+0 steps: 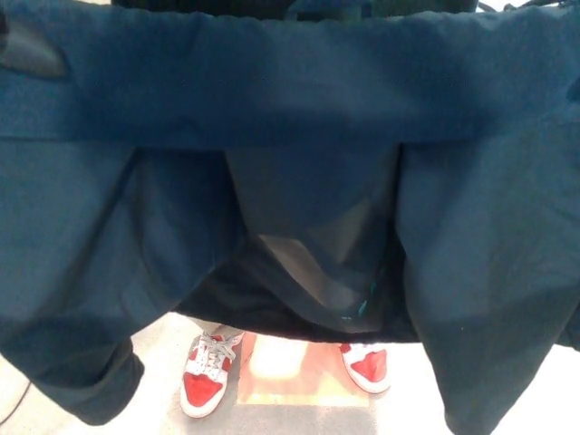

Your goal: A person hands a coat to the robot and the robot grabs it with both hands and holds it while the person wears the coat.

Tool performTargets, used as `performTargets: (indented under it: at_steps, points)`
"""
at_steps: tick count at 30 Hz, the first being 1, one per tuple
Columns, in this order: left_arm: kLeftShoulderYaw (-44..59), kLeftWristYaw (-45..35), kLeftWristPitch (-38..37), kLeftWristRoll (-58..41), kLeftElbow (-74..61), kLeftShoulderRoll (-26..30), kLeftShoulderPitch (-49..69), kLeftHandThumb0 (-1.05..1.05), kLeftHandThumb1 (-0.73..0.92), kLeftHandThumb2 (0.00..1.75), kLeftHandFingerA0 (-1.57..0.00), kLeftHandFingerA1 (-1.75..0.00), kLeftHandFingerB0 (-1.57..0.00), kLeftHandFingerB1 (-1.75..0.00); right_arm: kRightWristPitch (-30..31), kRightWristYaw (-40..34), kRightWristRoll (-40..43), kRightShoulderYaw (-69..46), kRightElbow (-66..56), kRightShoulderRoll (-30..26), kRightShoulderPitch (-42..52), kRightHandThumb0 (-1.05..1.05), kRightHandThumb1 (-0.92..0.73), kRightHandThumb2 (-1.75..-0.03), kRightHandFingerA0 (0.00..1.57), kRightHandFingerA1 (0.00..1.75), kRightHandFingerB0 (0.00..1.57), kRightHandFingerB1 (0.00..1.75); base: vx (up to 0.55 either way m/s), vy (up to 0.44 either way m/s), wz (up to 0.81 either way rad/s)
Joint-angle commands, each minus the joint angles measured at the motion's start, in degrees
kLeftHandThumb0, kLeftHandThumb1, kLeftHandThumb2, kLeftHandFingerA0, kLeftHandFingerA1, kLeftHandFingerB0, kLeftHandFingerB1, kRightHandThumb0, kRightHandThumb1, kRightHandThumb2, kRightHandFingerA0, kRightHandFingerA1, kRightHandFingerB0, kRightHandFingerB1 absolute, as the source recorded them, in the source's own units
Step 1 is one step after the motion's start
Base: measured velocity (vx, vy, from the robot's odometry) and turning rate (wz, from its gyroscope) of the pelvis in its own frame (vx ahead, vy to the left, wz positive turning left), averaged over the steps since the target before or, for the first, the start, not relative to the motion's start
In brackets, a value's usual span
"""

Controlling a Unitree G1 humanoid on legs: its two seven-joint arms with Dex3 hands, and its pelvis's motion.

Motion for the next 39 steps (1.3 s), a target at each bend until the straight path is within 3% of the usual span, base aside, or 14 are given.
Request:
performTargets:
  at_steps: [1, 6, 7, 8, 24, 25, 28, 30, 32, 33, 35, 36, 38, 39]
  points:
    - [-5.36, -32.46, 25.66, -13.4, -10.32, 7.35, -0.82, -0.73, 0.45, 0.81, -0.03, -0.22, -0.13, -0.32, 14.73, 33.57, -3.49, 10.78, 4.02, 0.71, -8.97, -0.88, -0.54, -0.91, 0.21, 0.47, 0.07, 0.29, 0.0, 0.0, 0.0]
    - [-5.78, -32.72, 29.08, -14.56, -14.16, 7.16, -0.55, -0.76, 0.45, 0.78, -0.08, -0.35, -0.11, -0.36, 14.89, 34.06, -3.05, 11.38, 4.09, 0.89, -8.56, -0.39, -0.23, -0.91, 0.03, 0.49, 0.0, 0.47, 0.0, 0.0, 0.0]
    - [-5.96, -32.81, 29.75, -14.78, -14.61, 6.94, -0.53, -0.76, 0.45, 0.78, -0.08, -0.36, -0.11, -0.35, 14.95, 34.03, -2.62, 11.31, 4.18, 1.0, -8.3, -0.9, -0.67, -0.61, 0.25, 0.39, 0.12, 0.25, 0.0, 0.0, 0.0]
    - [-6.2, -32.75, 30.28, -14.8, -15.03, 6.57, -0.48, -0.76, 0.45, 0.79, -0.07, -0.34, -0.11, -0.35, 14.64, 34.11, -2.32, 11.24, 4.38, 1.12, -7.95, -0.88, -0.55, -0.92, 0.21, 0.49, 0.07, 0.3, 0.0, 0.0, 0.0]
    - [-14.65, -25.66, 34.79, -6.65, -13.88, -6.59, 4.15, -0.37, 0.19, 0.85, -0.01, -0.49, 0.0, -0.46, 9.67, 34.52, -4.96, 10.46, 4.41, 1.33, -4.88, -0.93, -0.61, -0.98, 0.3, 0.53, 0.04, 0.28, 0.0, 0.0, 0.0]
    - [-14.93, -25.08, 35.31, -5.98, -13.65, -7.23, 4.27, -0.77, 0.53, 0.58, -0.22, -0.32, -0.18, -0.28, 9.44, 33.64, -4.92, 9.75, 4.32, 1.35, -4.18, -0.88, -0.59, -0.94, 0.25, 0.49, 0.09, 0.38, 0.0, 0.0, 0.0]
    - [-15.18, -23.46, 35.91, -4.33, -13.48, -8.46, 4.85, -0.8, 0.45, 0.8, -0.23, -0.42, -0.15, -0.36, 10.48, 30.02, -4.97, 7.62, 3.52, 1.34, -1.44, -0.88, -0.6, -0.93, 0.3, 0.49, 0.16, 0.4, 0.0, 0.0, 0.0]
    - [-14.61, -18.63, 29.45, 0.37, -13.83, -9.31, 7.77, -0.81, 0.51, 0.97, -0.44, -0.52, -0.17, -0.37, 8.64, 23.99, -4.55, 3.84, 1.82, 1.06, 3.54, -0.78, -0.81, -0.65, 0.74, 0.44, 0.58, 0.4, 0.0, 0.0, 0.0]
    - [-13.7, -16.14, 26.37, 3.16, -14.15, -9.88, 9.86, -0.9, 0.74, 0.63, -0.56, -0.39, -0.48, -0.35, 4.98, 22.03, -5.3, 1.18, 1.36, 1.42, 6.37, -0.78, -0.84, -0.66, 0.84, 0.46, 0.78, 0.46, 0.0, 0.0, 0.0]
    - [-13.06, -12.9, 25.67, 5.76, -15.27, -10.29, 12.02, -0.87, 0.92, 0.69, -1.08, -0.67, -1.05, -0.56, 5.11, 19.7, -5.94, -0.53, -0.21, 1.49, 8.65, -0.68, -0.92, -0.69, 1.24, 0.64, 1.2, 0.73, 0.0, 0.0, 0.0]
    - [-11.56, -5.03, 24.15, 11.01, -16.95, -12.01, 16.91, -0.78, 0.92, 0.77, -1.18, -0.68, -1.08, -0.74, 6.46, 13.37, -7.34, -4.65, -3.96, 1.86, 14.28, -0.62, -0.92, -0.69, 1.28, 0.72, 1.16, 0.98, 0.0, 0.0, 0.0]
    - [-10.56, -1.38, 22.46, 12.25, -16.59, -13.22, 19.14, -0.65, 0.92, 0.8, -1.02, -1.32, -0.79, -1.24, 6.9, 9.75, -7.19, -7.23, -4.86, 3.0, 17.65, -0.5, -0.91, -0.72, 0.94, 1.53, 0.75, 1.46, 0.0, 0.0, 0.0]
    - [-9.1, 4.97, 19.2, 15.04, -15.72, -15.12, 22.84, -0.54, 0.92, 0.76, -0.88, -1.4, -0.69, -1.26, 6.94, 2.62, -7.45, -12.07, -6.54, 5.44, 23.95, -0.42, -0.91, -0.67, 0.75, 1.64, 0.58, 1.48, 0.0, 0.0, 0.0]
    - [-9.24, 8.52, 17.09, 17.94, -14.88, -15.49, 24.3, -0.41, 0.87, 0.69, -0.86, -1.36, -0.75, -0.96, 5.51, -3.06, -9.09, -15.13, -8.0, 7.24, 28.35, -0.33, -0.7, -1.09, 0.76, 0.98, 0.6, 0.76, 0.0, 0.0, 0.0]
